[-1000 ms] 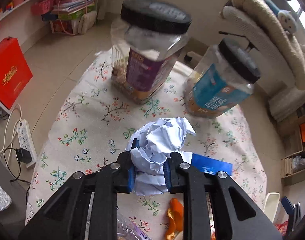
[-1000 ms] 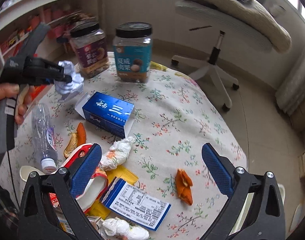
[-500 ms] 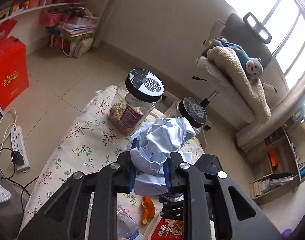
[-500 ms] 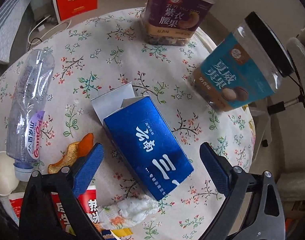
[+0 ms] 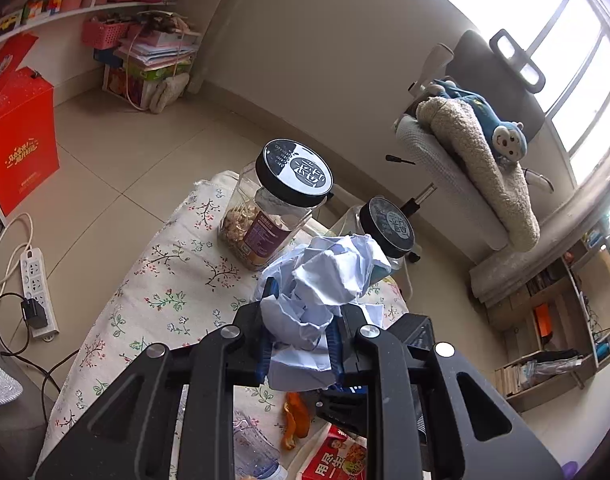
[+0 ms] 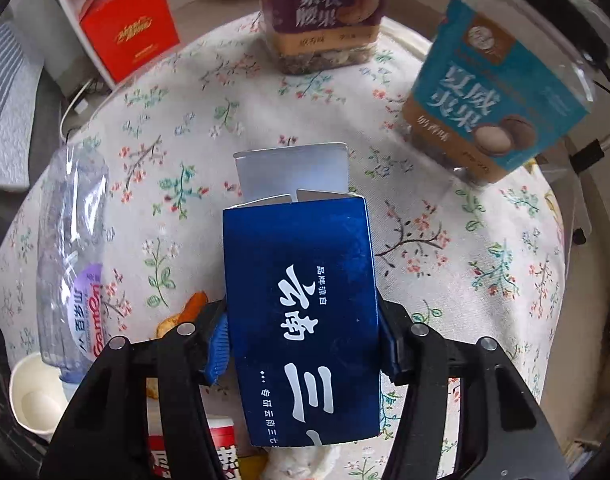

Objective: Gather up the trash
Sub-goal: 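Lift paper with the left tool while the right tool carries the box to the bin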

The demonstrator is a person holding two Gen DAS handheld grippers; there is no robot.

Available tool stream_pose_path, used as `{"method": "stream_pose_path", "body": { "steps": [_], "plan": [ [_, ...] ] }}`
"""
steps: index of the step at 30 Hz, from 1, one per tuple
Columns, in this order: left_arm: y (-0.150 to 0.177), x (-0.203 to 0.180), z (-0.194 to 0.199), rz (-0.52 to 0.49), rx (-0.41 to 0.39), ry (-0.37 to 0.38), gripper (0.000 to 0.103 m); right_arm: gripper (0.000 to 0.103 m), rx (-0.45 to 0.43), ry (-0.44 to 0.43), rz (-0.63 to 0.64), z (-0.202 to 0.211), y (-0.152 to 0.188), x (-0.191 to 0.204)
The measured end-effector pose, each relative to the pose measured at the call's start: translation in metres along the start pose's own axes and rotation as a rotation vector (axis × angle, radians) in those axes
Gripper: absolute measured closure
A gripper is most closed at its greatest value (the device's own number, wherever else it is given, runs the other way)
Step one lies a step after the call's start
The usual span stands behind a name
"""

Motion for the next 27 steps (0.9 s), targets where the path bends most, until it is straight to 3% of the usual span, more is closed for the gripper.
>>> {"method": "stream_pose_path", "body": {
  "steps": [5,7,10,16,27],
  "plan": [
    [-0.003,-0.003,0.014,-0.033,-0.054,-0.019,0.081,0.049,-0.153,0.071,-0.137,0.058,-0.005,-0.008],
    [-0.004,-0.004,0.019,-0.03,-0.063,-0.018,0.081,0.049,-0.21,0.104,-0.196,0.069,-0.024,-0.033],
    [-0.002,-0.005,0.027,-0.027,-0.077,-0.018,0.081,0.049,-0.306,0.132,-0.299,0.101,-0.028,-0.04],
    [0.006,-0.018,0.042,-0.068,-0.105,-0.019,0.08,0.049,-0.468,0.21,-0.467,0.162,-0.01,-0.058],
    [0.05,-0.071,0.06,-0.261,-0.171,-0.004,0.081,0.049,-0.559,0.376,-0.609,0.217,0.067,-0.079]
  ]
}}
Point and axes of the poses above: each gripper's, at about its wrist camera, not at the fingertips, and z roughly against the way its jaws point, x to its left, y to its underside, the point moved 9 cm from there along -z, roughly the way its jaws point, and after that the axes turned 13 degrees about z, right-handed, at the moved point
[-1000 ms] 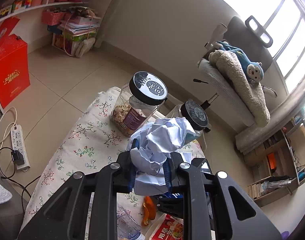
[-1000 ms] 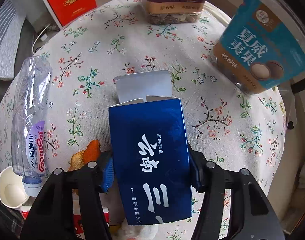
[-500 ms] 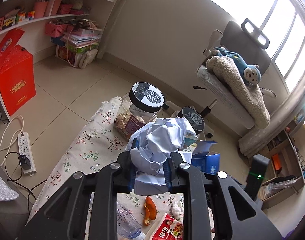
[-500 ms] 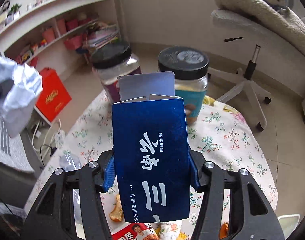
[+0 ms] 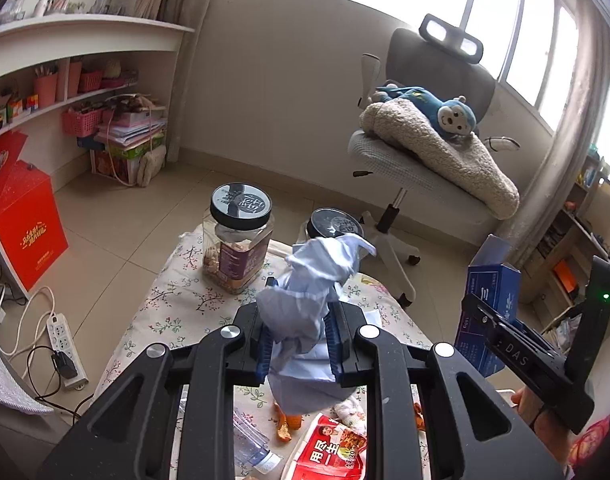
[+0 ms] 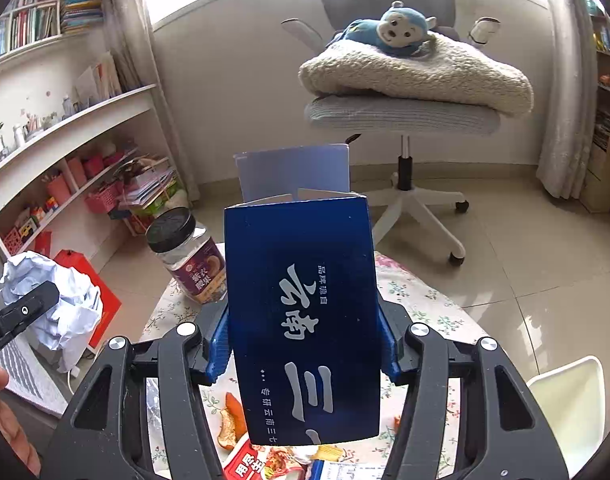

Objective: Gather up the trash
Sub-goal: 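Lift paper with the left tool while the right tool carries the box to the bin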

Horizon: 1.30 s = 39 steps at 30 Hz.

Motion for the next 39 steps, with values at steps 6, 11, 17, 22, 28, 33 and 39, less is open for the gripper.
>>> {"method": "stream_pose_path", "body": {
  "steps": [6,11,17,22,28,33,39],
  "plan": [
    [0.019,-0.029,0.001,-0.061,0.003,0.027,0.081,0.048,-0.038,0.102,-0.057,0.036,0.022,-0.045],
    [0.033,-0.047,-0.007,-0.107,0.04,0.054,0.088,0.048,-0.05,0.178,-0.124,0.06,0.048,-0.088],
    [0.052,-0.041,-0.04,-0.157,0.185,-0.011,0.086,0.048,-0.03,0.252,-0.235,0.075,0.086,-0.139],
    [0.08,0.003,-0.104,-0.016,0.394,-0.131,0.048,0.048,-0.038,0.253,-0.24,0.082,0.092,-0.152],
    [0.09,0.026,-0.16,-0.091,0.399,-0.265,0.033,0.048,-0.043,0.181,-0.262,0.078,0.095,-0.146],
    [0.09,0.054,-0.195,-0.06,0.439,-0.33,0.031,0.048,-0.021,0.131,-0.242,0.065,0.093,-0.129],
    [0.088,0.076,-0.219,0.056,0.465,-0.319,0.024,0.048,0.014,0.074,-0.19,0.04,0.088,-0.099]
  ]
}}
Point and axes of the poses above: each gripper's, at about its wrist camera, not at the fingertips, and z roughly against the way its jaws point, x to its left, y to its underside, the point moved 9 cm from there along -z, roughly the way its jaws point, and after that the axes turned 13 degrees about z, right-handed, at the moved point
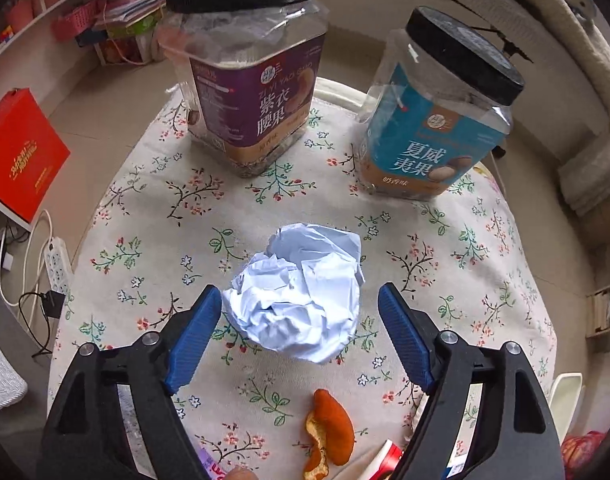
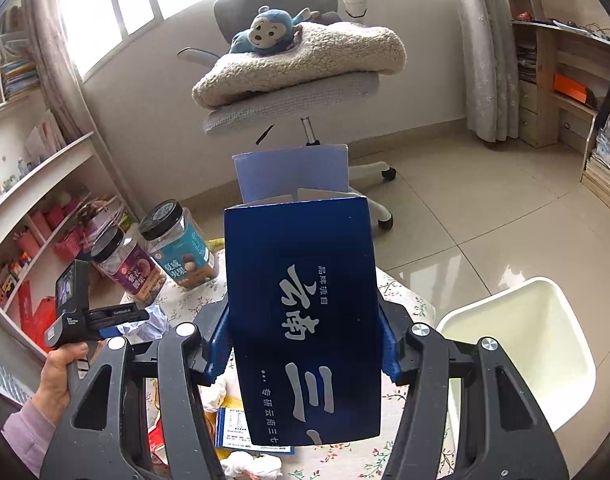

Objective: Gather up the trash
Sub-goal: 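Lift paper with the left tool while the right tool carries the box to the bin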

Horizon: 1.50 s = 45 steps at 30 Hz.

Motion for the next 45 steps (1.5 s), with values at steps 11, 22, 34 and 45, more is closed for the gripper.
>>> {"method": "stream_pose_path", "body": {
  "steps": [11,22,34,45],
  "plan": [
    [-0.009,-0.002,0.001,-0.003,-0.044,0.023,0.055,0.048,0.052,-0.024,0.056,-0.02,0.006,0.026],
    [-0.023,-0.016,0.098,-0.023,-0.298,0.081,0.056,0.048,0.025,-0.009,0.042,-0.009,0.0,0.019],
    [0.016,-0.029,0.181,-0.039,-0.41,0.186,0.056,0.048,-0.015,0.043,-0.005,0.02,-0.001,-0.015],
    [0.057,-0.068,0.217,-0.141,-0.454,0.256,0.056,0.049,-0.025,0.16,-0.107,0.052,0.013,-0.087]
  ]
}}
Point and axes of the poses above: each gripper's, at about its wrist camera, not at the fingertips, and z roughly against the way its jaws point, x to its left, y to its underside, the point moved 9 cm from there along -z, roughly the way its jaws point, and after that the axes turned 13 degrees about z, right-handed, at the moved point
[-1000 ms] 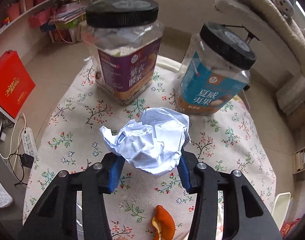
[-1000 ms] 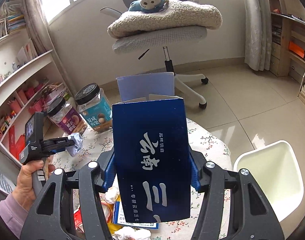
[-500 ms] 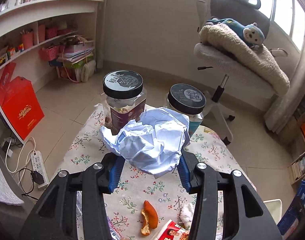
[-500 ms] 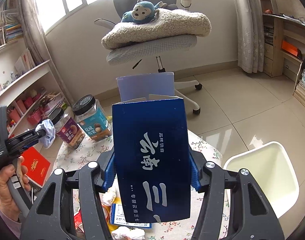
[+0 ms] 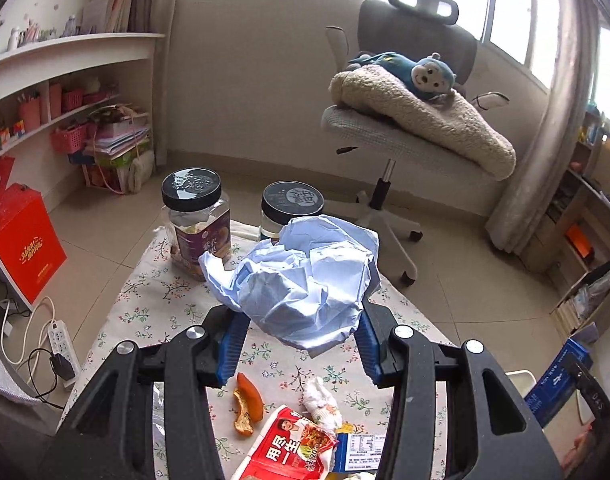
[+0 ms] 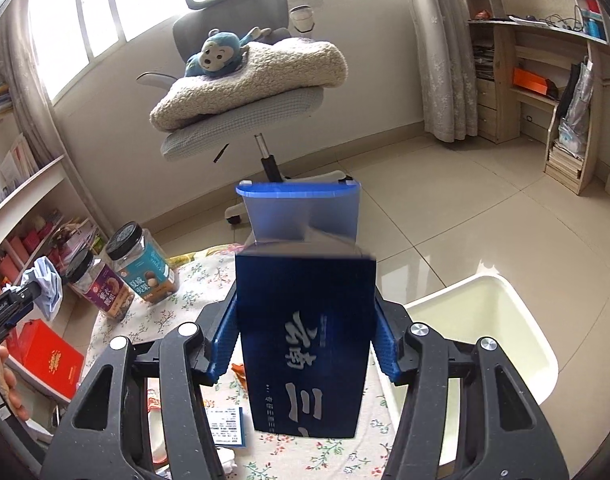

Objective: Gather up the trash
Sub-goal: 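Lift paper with the left tool while the right tool carries the box to the bin, then open the right tool over the white bin while the left tool drops the paper in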

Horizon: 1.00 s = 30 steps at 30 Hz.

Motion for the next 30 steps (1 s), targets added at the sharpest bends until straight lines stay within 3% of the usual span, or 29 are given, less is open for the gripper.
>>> {"method": "stream_pose_path", "body": {
  "steps": [16,18,20,24,30],
  "plan": [
    [0.066,-0.099,0.011,-0.158,0.086,0.14,0.056,0.048,0.086,0.188,-0.123,0.009,0.034,-0.121],
    [0.079,-0.119,0.012,-0.179,0.108,0.17,0.056,0.039,0.089,0.184,-0.165,0.013,0.037,-0.134],
    [0.096,-0.14,0.011,-0.202,0.135,0.2,0.056,0.021,0.06,0.209,-0.209,0.024,0.037,-0.149],
    [0.133,-0.182,0.01,-0.24,0.191,0.259,0.055,0.014,0.014,0.229,-0.277,0.042,0.034,-0.175],
    [0.189,-0.242,0.004,-0.25,0.308,0.335,0.055,0.013,-0.023,0.229,-0.376,0.062,0.038,-0.21]
  ]
}}
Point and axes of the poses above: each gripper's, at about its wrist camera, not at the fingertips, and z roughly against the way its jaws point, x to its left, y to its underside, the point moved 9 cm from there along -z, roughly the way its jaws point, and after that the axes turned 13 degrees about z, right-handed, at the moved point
